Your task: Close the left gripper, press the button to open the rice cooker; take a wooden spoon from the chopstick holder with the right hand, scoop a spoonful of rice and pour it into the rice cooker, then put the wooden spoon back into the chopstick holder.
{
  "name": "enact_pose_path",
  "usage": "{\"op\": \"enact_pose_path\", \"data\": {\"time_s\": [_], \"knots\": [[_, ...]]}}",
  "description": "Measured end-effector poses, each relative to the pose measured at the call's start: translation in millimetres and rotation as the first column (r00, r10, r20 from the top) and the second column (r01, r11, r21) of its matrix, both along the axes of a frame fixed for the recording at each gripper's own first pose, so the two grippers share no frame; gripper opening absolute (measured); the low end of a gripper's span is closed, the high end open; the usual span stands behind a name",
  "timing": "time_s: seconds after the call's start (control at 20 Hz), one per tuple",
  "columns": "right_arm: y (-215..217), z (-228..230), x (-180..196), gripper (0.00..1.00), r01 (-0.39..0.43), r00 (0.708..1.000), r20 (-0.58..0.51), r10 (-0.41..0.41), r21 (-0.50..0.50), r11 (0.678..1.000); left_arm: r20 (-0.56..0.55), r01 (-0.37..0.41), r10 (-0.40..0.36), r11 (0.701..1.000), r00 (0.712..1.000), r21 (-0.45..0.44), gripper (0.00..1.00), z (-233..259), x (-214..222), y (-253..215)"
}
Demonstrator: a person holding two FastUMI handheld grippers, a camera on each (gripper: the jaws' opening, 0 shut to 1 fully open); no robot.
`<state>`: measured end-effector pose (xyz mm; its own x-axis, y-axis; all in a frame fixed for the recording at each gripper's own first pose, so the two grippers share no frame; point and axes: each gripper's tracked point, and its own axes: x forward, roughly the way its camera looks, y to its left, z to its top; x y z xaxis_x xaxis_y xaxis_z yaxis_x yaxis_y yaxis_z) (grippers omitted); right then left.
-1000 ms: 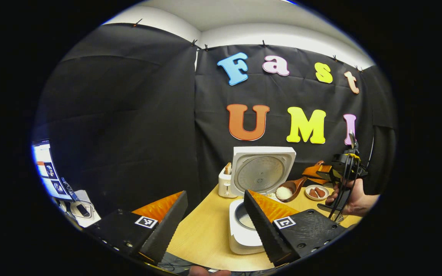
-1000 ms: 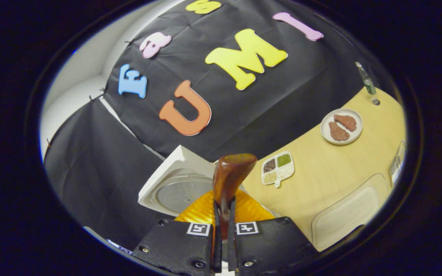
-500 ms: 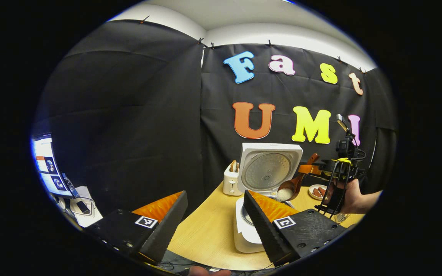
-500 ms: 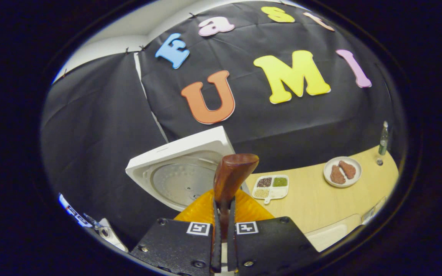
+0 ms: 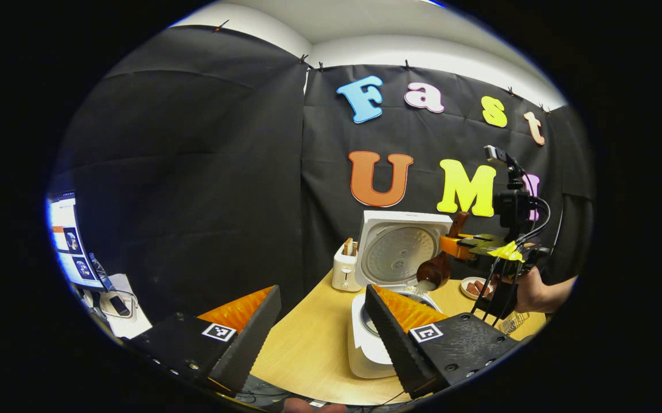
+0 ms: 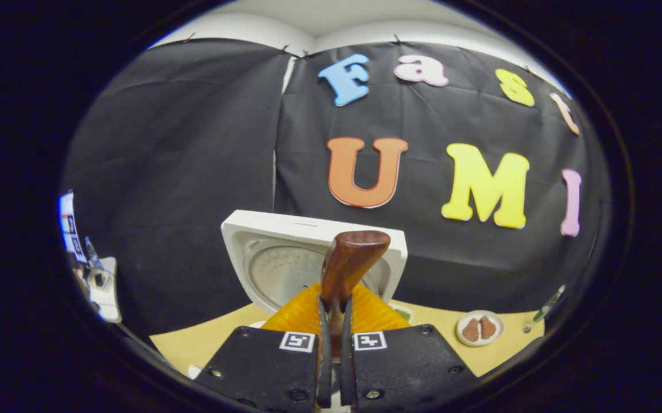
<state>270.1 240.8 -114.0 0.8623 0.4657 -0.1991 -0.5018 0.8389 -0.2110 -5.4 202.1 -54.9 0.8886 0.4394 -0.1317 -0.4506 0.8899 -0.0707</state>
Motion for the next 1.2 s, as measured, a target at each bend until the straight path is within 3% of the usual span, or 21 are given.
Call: {"op": "enact_pose_path", "data": {"time_s": [0.25,0.5,0.9,1.2], "knots": [[11,7,-14,0.11,-0.063,0.993,0.090,0.071,-0.080,0.995,0.016,-0.003,0.003,1.000,1.000,0.004,0.94,1,2,-1],[8,16,-18,0.11,-0.068,0.995,0.072,0.071,-0.048,0.997,0.032,-0.001,0.001,1.000,1.000,0.002,0.94,1,4,-7],[-23,42,-32,0.11,-0.021,0.996,-0.078,0.035,0.177,0.984,0.039,0.030,-0.030,1.000,0.999,-0.009,0.94,9,7,-30],[-104,75,-50,0.11,0.104,0.980,-0.197,-0.026,0.397,0.912,0.032,0.059,-0.058,0.998,0.998,-0.023,0.94,16,11,-57]]}}
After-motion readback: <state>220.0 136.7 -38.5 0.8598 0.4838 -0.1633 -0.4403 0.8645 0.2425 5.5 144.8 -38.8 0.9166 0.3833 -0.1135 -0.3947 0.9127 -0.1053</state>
